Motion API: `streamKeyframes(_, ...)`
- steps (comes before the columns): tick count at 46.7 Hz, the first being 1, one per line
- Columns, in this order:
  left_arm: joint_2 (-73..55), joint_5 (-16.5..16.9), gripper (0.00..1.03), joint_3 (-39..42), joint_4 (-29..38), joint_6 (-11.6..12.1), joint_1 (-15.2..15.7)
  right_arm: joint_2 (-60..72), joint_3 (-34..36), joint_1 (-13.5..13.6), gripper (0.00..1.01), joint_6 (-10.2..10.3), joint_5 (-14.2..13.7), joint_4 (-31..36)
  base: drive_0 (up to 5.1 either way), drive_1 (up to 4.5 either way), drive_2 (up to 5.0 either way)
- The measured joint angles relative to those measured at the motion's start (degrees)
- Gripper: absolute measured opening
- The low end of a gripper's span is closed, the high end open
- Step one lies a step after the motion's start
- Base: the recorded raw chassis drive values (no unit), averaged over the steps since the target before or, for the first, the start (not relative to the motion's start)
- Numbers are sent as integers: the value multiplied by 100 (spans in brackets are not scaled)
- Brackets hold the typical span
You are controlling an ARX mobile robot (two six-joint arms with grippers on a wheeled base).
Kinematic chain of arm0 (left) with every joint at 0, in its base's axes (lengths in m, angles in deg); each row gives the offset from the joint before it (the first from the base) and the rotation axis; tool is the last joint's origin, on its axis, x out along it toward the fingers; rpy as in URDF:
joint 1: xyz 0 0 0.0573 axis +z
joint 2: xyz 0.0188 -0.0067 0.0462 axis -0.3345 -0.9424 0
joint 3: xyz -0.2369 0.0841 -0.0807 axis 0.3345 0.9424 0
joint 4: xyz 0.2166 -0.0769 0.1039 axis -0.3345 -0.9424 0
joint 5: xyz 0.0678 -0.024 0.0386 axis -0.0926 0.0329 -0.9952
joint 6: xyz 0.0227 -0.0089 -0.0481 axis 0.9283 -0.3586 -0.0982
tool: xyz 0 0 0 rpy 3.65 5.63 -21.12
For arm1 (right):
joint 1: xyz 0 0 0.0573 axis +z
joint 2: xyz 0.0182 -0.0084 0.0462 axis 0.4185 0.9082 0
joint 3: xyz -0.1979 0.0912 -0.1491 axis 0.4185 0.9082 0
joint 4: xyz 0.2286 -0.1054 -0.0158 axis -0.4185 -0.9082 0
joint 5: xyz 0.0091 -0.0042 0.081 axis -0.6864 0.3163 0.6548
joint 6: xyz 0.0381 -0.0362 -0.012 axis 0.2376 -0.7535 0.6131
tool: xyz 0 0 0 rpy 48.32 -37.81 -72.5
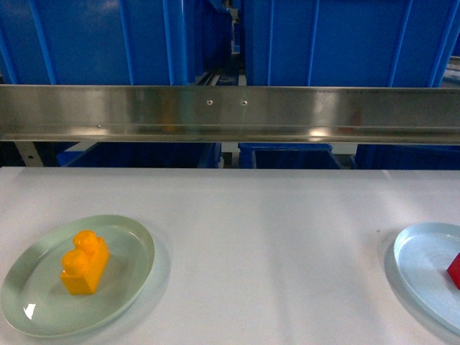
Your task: Sort and place red and yellow blocks in left bins
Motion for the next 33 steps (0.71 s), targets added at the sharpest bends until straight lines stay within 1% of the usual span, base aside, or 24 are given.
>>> streamKeyframes(2,-352,-4,98,-197,90,4,-136,463,-129,-109,98,-52,109,221,0,0,0)
streamKeyframes(4,-627,-11,98,-376,22,20,-249,870,-267,-219,98,-63,251,260,0,0,0)
streamKeyframes(8,-1139,-116,98,-649,87,70,-424,1467,-476,-339,98,-138,411,409,0,0,0)
streamKeyframes(10,-1359,-138,98,-778,138,98,-511,1725,-586,-402,98,-142,483,492,0,0,0)
streamKeyframes(13,-1910,-256,98,-1123,289,177,-693,2326,-960,-544,98,-162,577,566,0,0,0)
streamKeyframes(15,-2214,-304,98,-1335,321,223,-785,2608,-1117,-588,98,-162,627,708,0,0,0)
streamKeyframes(18,-2531,-382,98,-1504,472,297,-876,2938,-1362,-605,98,-197,645,675,0,0,0)
streamKeyframes(20,-2916,-546,98,-1709,570,420,-997,3329,-1589,-610,98,-210,693,756,0,0,0)
streamKeyframes(22,-3209,-610,98,-1845,651,498,-1093,3580,-1749,-610,98,-240,750,675,0,0,0)
streamKeyframes(25,-3473,-699,98,-1952,715,586,-1182,3880,-1904,-601,98,-267,750,669,0,0,0)
streamKeyframes(27,-3707,-835,98,-2013,822,684,-1279,4105,-1987,-562,98,-317,750,728,0,0,0)
streamKeyframes(30,-3947,-964,98,-2057,911,809,-1373,4330,-2118,-522,98,-321,772,588,0,0,0)
streamKeyframes(31,-3987,-997,98,-2061,922,824,-1390,4367,-2129,-522,98,-321,778,588,0,0,0)
streamKeyframes(32,-4059,-1069,98,-2059,979,901,-1429,4439,-2142,-507,98,-341,782,623,0,0,0)
streamKeyframes(33,-4094,-1106,98,-2055,1023,929,-1451,4478,-2149,-481,98,-354,778,645,0,0,0)
